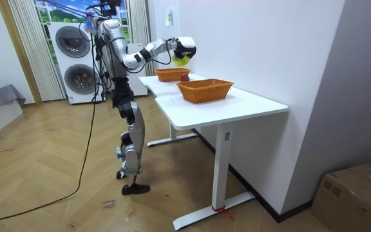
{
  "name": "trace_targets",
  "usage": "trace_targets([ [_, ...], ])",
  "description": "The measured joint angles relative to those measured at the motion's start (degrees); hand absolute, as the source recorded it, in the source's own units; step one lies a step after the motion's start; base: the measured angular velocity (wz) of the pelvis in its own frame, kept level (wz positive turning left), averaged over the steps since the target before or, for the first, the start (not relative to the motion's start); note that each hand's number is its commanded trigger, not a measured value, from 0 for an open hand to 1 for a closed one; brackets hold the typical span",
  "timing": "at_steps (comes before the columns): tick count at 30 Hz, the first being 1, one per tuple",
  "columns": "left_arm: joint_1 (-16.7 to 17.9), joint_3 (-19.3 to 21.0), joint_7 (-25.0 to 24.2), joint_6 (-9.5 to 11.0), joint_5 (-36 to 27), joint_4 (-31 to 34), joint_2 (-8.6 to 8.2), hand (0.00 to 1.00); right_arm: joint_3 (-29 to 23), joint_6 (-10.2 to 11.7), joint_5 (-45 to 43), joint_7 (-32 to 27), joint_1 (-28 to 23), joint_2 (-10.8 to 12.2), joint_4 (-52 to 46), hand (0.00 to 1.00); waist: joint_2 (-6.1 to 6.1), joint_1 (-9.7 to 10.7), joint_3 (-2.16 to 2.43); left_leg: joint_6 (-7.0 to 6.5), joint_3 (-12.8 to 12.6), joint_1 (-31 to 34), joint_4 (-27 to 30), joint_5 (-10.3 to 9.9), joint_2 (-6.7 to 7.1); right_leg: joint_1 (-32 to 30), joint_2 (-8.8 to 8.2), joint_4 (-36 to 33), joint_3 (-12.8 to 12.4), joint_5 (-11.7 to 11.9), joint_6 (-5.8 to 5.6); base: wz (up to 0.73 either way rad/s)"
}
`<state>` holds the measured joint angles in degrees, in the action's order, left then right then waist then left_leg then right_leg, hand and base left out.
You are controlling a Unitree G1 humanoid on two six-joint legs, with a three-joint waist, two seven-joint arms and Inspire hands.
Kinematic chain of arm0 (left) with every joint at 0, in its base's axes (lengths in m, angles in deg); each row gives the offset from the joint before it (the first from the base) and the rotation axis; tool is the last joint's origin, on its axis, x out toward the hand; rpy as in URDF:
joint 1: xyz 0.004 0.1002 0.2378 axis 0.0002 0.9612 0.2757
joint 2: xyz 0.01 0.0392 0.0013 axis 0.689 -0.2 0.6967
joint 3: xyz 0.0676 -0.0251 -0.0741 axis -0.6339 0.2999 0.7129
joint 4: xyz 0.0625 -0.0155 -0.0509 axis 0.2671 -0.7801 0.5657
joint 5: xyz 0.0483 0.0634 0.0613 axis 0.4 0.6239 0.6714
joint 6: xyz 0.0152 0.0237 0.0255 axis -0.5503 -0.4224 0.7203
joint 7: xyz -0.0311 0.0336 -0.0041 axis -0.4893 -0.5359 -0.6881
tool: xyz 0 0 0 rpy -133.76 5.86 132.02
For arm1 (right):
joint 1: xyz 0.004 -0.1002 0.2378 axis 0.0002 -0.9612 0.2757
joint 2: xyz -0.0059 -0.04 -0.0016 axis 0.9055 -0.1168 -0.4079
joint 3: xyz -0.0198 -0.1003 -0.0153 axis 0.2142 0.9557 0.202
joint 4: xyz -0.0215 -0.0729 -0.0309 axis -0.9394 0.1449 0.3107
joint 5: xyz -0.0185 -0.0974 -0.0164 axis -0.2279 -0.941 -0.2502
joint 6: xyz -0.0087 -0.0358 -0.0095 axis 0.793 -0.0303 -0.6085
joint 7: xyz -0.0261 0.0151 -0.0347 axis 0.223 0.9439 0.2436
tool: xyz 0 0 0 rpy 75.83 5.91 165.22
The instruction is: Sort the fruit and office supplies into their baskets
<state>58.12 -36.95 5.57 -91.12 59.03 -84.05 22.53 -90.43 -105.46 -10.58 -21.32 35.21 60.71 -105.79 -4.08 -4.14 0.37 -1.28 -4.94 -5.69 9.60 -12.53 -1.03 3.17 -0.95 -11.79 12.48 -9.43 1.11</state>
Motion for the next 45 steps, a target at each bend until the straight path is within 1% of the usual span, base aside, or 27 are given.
trace_targets([
  [2,0.5,0.9,-0.3,0.2,0.0,0.0,0.00,0.00,-0.4,0.0,0.6,-0.8,0.0,0.0,0.0,1.00,-0.05,0.4,0.01,0.01,-0.4,0.0,0.0,0.0,-0.08,-0.1,0.10,0.0,-0.4,0.0,0.04,-0.08],
  [4,1.1,1.4,-0.7,0.2,0.0,0.0,0.04,0.00,-0.9,0.0,0.8,-1.3,0.0,0.0,0.0,1.00,-0.29,0.6,0.11,0.01,-0.5,-0.1,0.0,0.0,-0.07,-0.1,0.10,0.0,-0.6,0.0,0.04,-0.03],
  [5,1.5,1.9,-0.7,0.2,-0.1,0.0,0.04,0.00,-1.4,0.0,1.0,-1.8,0.0,-0.1,0.0,1.00,-0.22,0.8,-0.03,0.01,-0.5,-0.1,0.0,0.0,-0.07,-0.2,0.10,0.0,-0.7,0.0,0.04,0.00],
  [6,1.6,2.0,-0.8,0.2,-0.1,0.0,0.09,0.00,-1.7,0.0,1.2,-2.5,0.0,-0.2,0.0,1.00,-0.48,0.8,0.03,0.01,-0.6,-0.1,0.1,0.0,-0.09,-0.3,0.09,0.0,-0.8,0.0,0.04,0.00],
  [9,2.1,2.8,-1.0,0.2,-0.7,0.0,0.11,0.00,-1.9,0.1,1.4,-3.8,0.0,-0.9,0.1,1.00,-0.75,0.7,-0.11,0.01,-0.6,-0.1,0.1,0.0,-0.09,-0.3,0.08,0.0,-0.9,0.0,0.04,0.00],
  [10,2.3,3.0,-1.1,0.2,-1.0,0.0,0.17,0.00,-1.9,0.1,1.4,-4.4,0.0,-1.4,0.1,1.00,-0.89,0.7,-0.27,0.02,-0.6,-0.1,0.1,0.0,-0.09,-0.3,0.09,0.1,-0.8,0.0,0.04,0.00],
  [12,2.5,3.1,-1.3,0.2,-1.1,0.0,0.22,0.00,-2.3,0.3,1.6,-5.4,0.0,-1.5,0.1,1.00,-1.30,0.7,-0.43,0.02,-0.6,0.0,0.2,0.0,-0.09,-0.3,0.09,0.1,-0.8,0.0,0.04,0.00],
  [13,2.5,3.2,-1.5,0.2,-1.1,0.0,0.23,0.00,-2.8,0.6,1.8,-5.8,0.0,-1.7,0.2,1.00,-1.42,0.7,-0.59,0.02,-0.6,0.0,0.2,0.0,-0.09,-0.3,0.07,0.1,-0.8,0.0,0.04,0.00],
  [15,2.5,3.5,-2.4,0.2,-0.8,0.0,0.25,0.00,-3.7,1.1,1.7,-6.5,0.0,-2.3,0.4,1.00,-1.63,0.8,-0.57,0.00,-0.6,0.1,0.2,-0.1,-0.07,-0.4,0.03,0.2,-0.8,0.0,0.00,0.00],
  [16,2.4,3.6,-2.9,0.2,-0.5,0.0,0.25,0.00,-4.2,1.2,1.5,-7.1,0.0,-3.2,0.5,1.00,-1.71,0.9,-0.53,-0.04,-0.6,0.1,0.2,-0.1,-0.05,-0.4,0.06,0.2,-0.8,0.0,-0.04,0.00],
  [17,2.5,4.3,-3.4,0.2,-0.5,0.0,0.26,0.00,-4.7,1.6,1.4,-7.9,0.0,-4.3,1.1,1.00,-1.75,0.9,-0.49,-0.06,-0.6,0.1,0.2,-0.1,-0.04,-0.3,0.11,0.3,-0.8,-0.1,-0.07,0.00],
  [19,2.6,4.9,-3.5,0.2,-0.5,0.0,0.44,0.00,-5.8,1.7,1.2,-9.0,0.0,-5.1,1.8,1.00,-1.86,0.9,-0.43,-0.06,-0.6,0.1,0.2,-0.1,-0.04,-0.4,0.09,0.3,-0.8,-0.1,-0.07,0.00],
  [21,2.4,5.3,-3.6,0.2,-0.5,0.1,0.60,0.00,-6.5,1.6,1.0,-10.6,-0.1,-5.3,2.5,1.00,-1.84,1.2,-0.43,-0.06,-0.6,0.1,0.2,-0.1,-0.05,-0.4,0.09,0.3,-0.9,-0.1,-0.07,0.00],
  [23,2.3,5.3,-3.6,0.2,-0.5,0.1,0.66,0.00,-6.8,1.6,1.0,-11.9,-0.3,-5.3,2.7,1.00,-1.72,1.9,-0.48,-0.06,-0.6,0.1,0.1,-0.1,-0.05,-0.4,0.15,0.2,-0.8,-0.1,-0.07,0.00],
  [25,2.2,5.3,-3.5,0.1,-0.5,0.1,0.66,0.00,-6.8,1.7,1.0,-12.6,-0.3,-5.3,3.0,1.00,-1.34,2.4,-0.57,-0.06,-0.8,0.1,0.1,-0.1,-0.07,-0.5,0.22,0.2,-1.0,-0.1,-0.07,-0.02],
  [26,2.1,5.3,-3.4,0.1,-0.5,0.2,0.66,0.00,-6.9,2.1,1.1,-13.5,-0.3,-5.4,4.0,1.00,-1.23,2.6,-0.49,-0.06,-1.0,0.1,0.1,-0.1,-0.08,-0.6,0.23,0.1,-1.1,-0.1,-0.07,-0.06],
  [28,1.8,5.3,-3.4,0.1,-0.5,0.2,0.66,0.00,-7.2,2.2,1.1,-14.5,-0.3,-5.6,6.0,1.00,-1.00,2.6,-0.44,-0.06,-1.1,0.2,0.1,-0.1,-0.09,-0.8,0.23,0.0,-1.3,0.0,-0.05,-0.06],
  [29,1.6,5.3,-3.4,0.1,-0.5,0.3,0.66,0.00,-7.4,2.2,1.2,-14.9,-0.3,-5.6,7.2,1.00,-0.88,2.7,-0.25,-0.06,-1.2,0.3,0.1,-0.1,-0.09,-1.1,0.22,-0.1,-1.3,0.0,-0.04,-0.05],
  [32,1.4,5.3,-3.4,0.1,-0.5,0.7,0.67,0.00,-8.0,2.2,1.5,-15.0,-0.3,-5.8,8.6,1.00,-0.22,3.2,0.12,-0.06,-1.2,0.3,0.0,-0.1,-0.10,-1.2,0.20,-0.1,-1.4,0.0,-0.04,-0.01],
  [33,1.3,5.3,-3.4,0.1,-0.5,0.7,0.67,0.00,-8.0,2.2,1.6,-15.0,-0.3,-6.4,9.3,1.00,-0.09,3.4,0.20,-0.06,-1.2,0.2,0.0,-0.1,-0.10,-1.2,0.18,-0.2,-1.4,0.0,-0.04,0.00],
  [36,1.1,5.3,-3.4,0.1,-0.5,0.7,0.70,0.00,-8.0,2.2,2.4,-15.0,-0.3,-7.9,11.2,1.00,-0.22,3.9,0.12,-0.05,-1.2,0.1,0.0,-0.1,-0.12,-1.2,0.09,-0.2,-1.6,0.0,-0.04,0.00],
  [37,1.1,5.3,-3.4,0.1,-0.5,0.7,0.70,0.00,-8.0,2.2,2.4,-15.0,-0.3,-8.1,11.5,1.00,-0.29,3.9,0.08,-0.05,-1.2,0.1,0.0,-0.1,-0.12,-1.2,0.09,-0.2,-1.7,0.0,-0.04,0.00],
  [38,1.2,5.2,-3.4,0.1,-0.5,0.7,0.70,0.00,-8.0,2.2,2.5,-15.0,-0.3,-8.6,12.1,1.00,-0.50,4.0,-0.03,-0.05,-1.3,0.1,0.1,-0.1,-0.12,-1.2,0.04,-0.1,-1.7,0.0,-0.04,0.00],
  [41,1.1,5.2,-3.4,0.2,-0.5,0.7,0.76,0.00,-8.0,2.2,2.4,-14.9,-0.3,-10.4,15.6,1.00,-1.20,4.0,-0.12,-0.05,-1.3,0.1,0.1,-0.1,-0.10,-1.1,0.04,0.0,-1.6,0.0,-0.04,0.00],
  [44,0.9,5.2,-3.3,0.2,-0.6,0.7,0.81,0.00,-8.0,2.2,2.1,-14.9,-0.9,-10.5,16.6,1.00,-1.76,3.9,-0.42,-0.05,-1.3,0.1,0.1,-0.1,-0.12,-1.1,0.09,0.1,-1.6,0.0,-0.04,0.00],
  [45,0.9,5.2,-3.3,0.2,-0.6,0.7,0.81,0.00,-8.0,2.2,1.9,-14.9,-1.3,-10.5,16.6,1.00,-1.83,3.9,-0.43,-0.05,-1.3,0.1,0.1,-0.1,-0.12,-1.1,0.09,0.1,-1.5,0.0,-0.04,0.00],
])
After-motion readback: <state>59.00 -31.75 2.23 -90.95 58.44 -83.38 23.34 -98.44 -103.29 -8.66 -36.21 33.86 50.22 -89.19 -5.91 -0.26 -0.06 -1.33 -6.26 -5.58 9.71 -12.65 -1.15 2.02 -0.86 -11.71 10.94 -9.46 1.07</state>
